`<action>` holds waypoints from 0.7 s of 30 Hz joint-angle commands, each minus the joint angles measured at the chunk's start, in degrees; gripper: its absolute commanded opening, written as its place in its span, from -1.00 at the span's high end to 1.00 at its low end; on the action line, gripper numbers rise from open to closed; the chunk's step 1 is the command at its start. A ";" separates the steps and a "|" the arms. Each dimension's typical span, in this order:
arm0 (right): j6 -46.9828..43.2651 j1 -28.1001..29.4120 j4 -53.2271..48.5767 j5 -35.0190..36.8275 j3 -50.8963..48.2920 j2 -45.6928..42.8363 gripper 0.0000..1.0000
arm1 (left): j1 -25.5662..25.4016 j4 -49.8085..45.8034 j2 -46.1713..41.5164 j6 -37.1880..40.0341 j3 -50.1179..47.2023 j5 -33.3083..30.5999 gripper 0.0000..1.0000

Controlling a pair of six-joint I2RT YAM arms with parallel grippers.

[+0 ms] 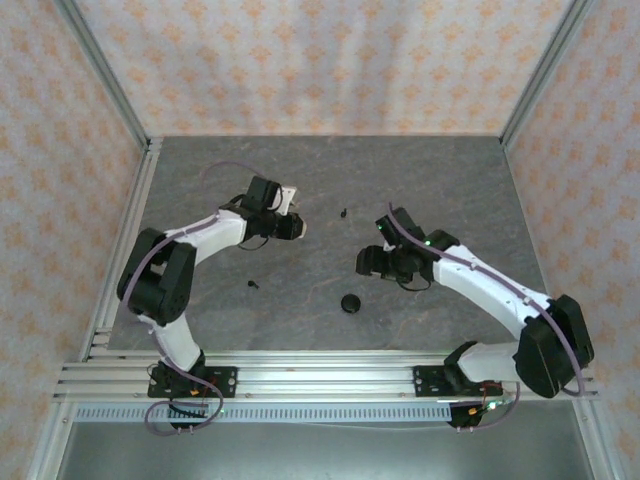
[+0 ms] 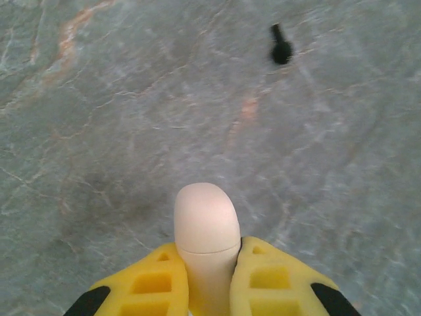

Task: Insert wireless bluetooth earbuds into charging case

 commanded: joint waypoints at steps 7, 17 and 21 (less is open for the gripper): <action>2.09 6.49 -4.40 1.84 4.06 8.12 -0.40 | 1.10 -11.83 4.57 5.96 9.16 -7.54 0.41; 2.16 7.94 -5.85 0.90 7.08 13.32 -0.45 | 1.91 -17.56 -0.47 8.97 11.35 -14.00 -0.04; 1.57 8.80 -7.72 1.68 8.88 15.75 -0.45 | 1.88 -18.20 -4.65 8.90 9.18 -14.18 -0.06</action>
